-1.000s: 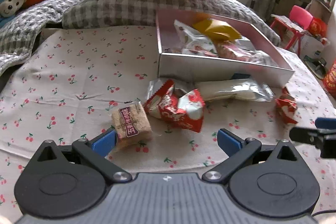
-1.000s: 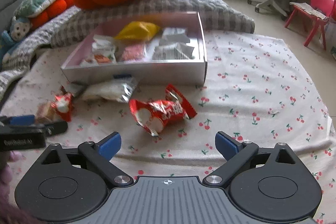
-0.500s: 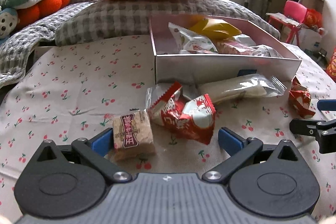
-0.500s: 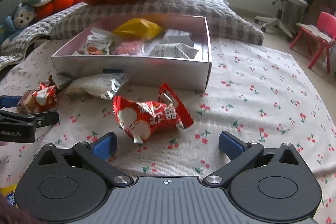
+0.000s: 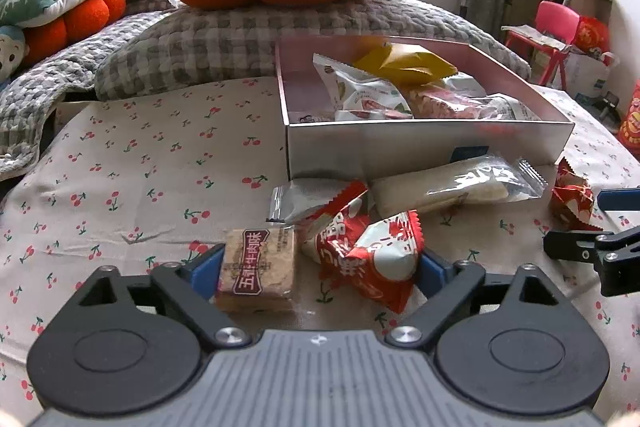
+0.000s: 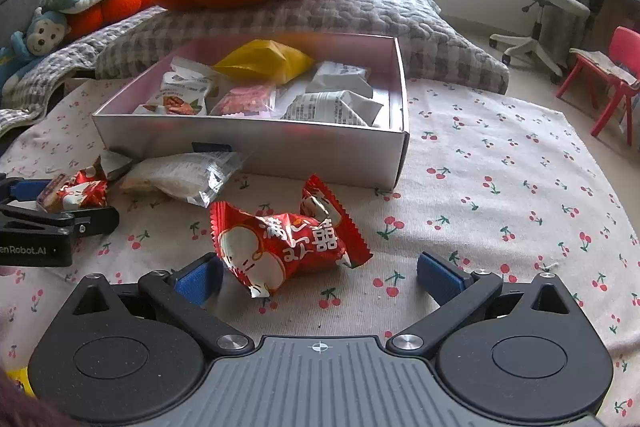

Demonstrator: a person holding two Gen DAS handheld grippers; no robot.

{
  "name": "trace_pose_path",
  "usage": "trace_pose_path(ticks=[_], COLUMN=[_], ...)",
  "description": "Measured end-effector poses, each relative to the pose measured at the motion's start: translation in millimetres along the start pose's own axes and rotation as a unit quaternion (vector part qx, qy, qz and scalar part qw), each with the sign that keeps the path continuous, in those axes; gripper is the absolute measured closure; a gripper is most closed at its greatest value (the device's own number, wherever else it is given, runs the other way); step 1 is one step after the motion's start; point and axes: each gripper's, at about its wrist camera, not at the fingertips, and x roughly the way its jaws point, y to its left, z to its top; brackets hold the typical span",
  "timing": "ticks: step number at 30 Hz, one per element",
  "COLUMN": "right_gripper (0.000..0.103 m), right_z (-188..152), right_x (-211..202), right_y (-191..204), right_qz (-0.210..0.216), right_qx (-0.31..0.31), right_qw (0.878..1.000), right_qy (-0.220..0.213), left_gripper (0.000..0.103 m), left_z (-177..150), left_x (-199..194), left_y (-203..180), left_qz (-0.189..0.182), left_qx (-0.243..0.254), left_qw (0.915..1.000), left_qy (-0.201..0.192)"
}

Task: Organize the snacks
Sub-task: 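Grasp a red-wrapped candy with the left gripper while the right grasps another red candy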

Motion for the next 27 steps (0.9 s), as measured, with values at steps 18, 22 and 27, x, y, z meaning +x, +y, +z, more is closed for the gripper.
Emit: trace_pose_path(ticks=[18, 22, 27], right_gripper=[0.045, 0.062, 0.065], right_z=[6.3, 7.3, 7.8], right_x=[-8.0, -10.1, -11.0], right_y=[3.0, 2.6, 1.0], right_qz=[-0.003, -0.003, -0.003], right_qx=[-0.016, -0.017, -0.014], right_qw=[1.0, 1.0, 1.0], right_qy=[-0.02, -0.025, -0.023], left_gripper=[0.033, 0.04, 0.051], left_z=[-0.5, -0.6, -0.2], left_x=[-9.7, -11.4, -14.6], left_y=[-2.1, -3.6, -5.0], left_qz=[-0.014, -0.017, -0.018], left_qx=[0.019, 0.023, 0.027], left_qw=[0.9997, 0.9996, 0.9994], left_qy=[-0.007, -0.008, -0.011])
